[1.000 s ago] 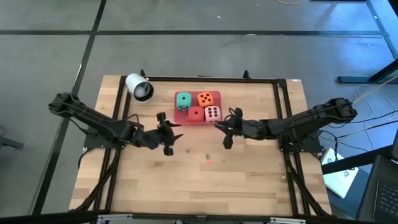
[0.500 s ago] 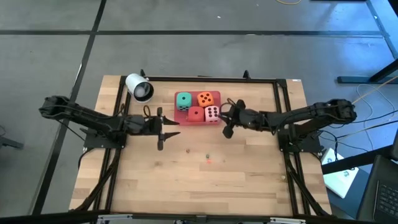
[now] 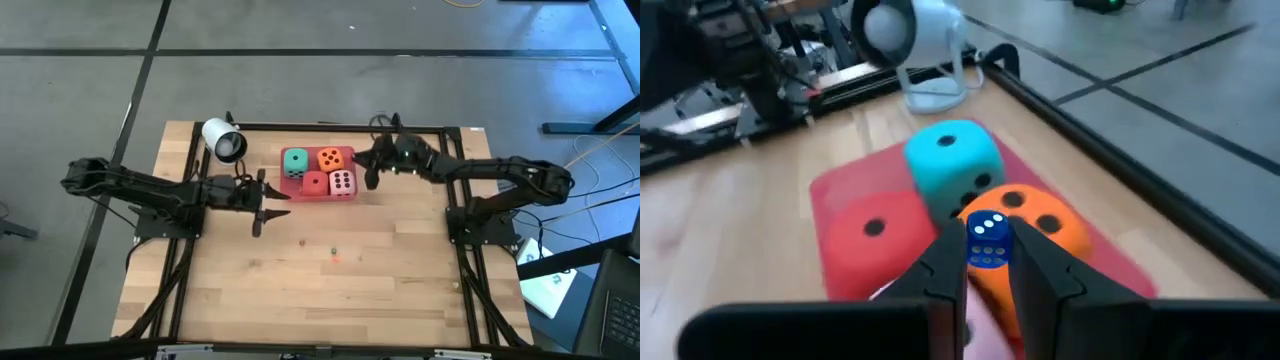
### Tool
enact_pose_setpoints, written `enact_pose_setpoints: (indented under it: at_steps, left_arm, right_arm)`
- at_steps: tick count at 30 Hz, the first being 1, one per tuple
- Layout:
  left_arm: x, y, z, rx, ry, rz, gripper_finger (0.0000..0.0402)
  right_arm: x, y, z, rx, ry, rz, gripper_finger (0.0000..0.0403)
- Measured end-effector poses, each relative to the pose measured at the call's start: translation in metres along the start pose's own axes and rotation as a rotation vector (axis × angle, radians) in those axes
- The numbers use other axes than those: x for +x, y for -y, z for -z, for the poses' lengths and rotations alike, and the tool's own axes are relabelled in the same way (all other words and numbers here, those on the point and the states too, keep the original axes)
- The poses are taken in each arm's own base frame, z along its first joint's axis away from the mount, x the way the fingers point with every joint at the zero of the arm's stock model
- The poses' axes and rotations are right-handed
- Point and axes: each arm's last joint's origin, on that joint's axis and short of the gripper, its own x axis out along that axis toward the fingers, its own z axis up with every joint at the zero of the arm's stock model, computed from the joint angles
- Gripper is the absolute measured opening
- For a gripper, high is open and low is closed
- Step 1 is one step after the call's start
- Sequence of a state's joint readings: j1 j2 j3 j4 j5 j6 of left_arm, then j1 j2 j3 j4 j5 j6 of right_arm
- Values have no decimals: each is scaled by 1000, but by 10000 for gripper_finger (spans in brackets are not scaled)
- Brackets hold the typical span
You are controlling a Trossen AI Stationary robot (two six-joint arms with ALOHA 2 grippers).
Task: Pick & Place Dice
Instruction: Put the small blue dice into the pink bin
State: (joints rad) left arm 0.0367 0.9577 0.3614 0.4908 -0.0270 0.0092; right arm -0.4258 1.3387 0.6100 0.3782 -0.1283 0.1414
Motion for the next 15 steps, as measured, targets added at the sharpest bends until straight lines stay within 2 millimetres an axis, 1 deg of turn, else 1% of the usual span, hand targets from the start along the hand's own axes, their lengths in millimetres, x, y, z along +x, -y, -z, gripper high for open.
enact_pose_setpoints:
  at_steps: [4,9,12,15]
  left_arm:
    - [0,-5,0,-9,-1,-20,182]
    - [0,-9,0,-11,-1,-37,182]
    - [0,-9,2,-6,-21,-36,182]
    - [0,-9,5,-4,-48,-36,182]
  right_arm:
    - [7,13,-19,-27,-115,16,52]
    - [26,20,-39,-114,-270,30,52]
    - [40,25,-45,-145,-344,32,52]
    - [55,31,-40,-155,-434,47,52]
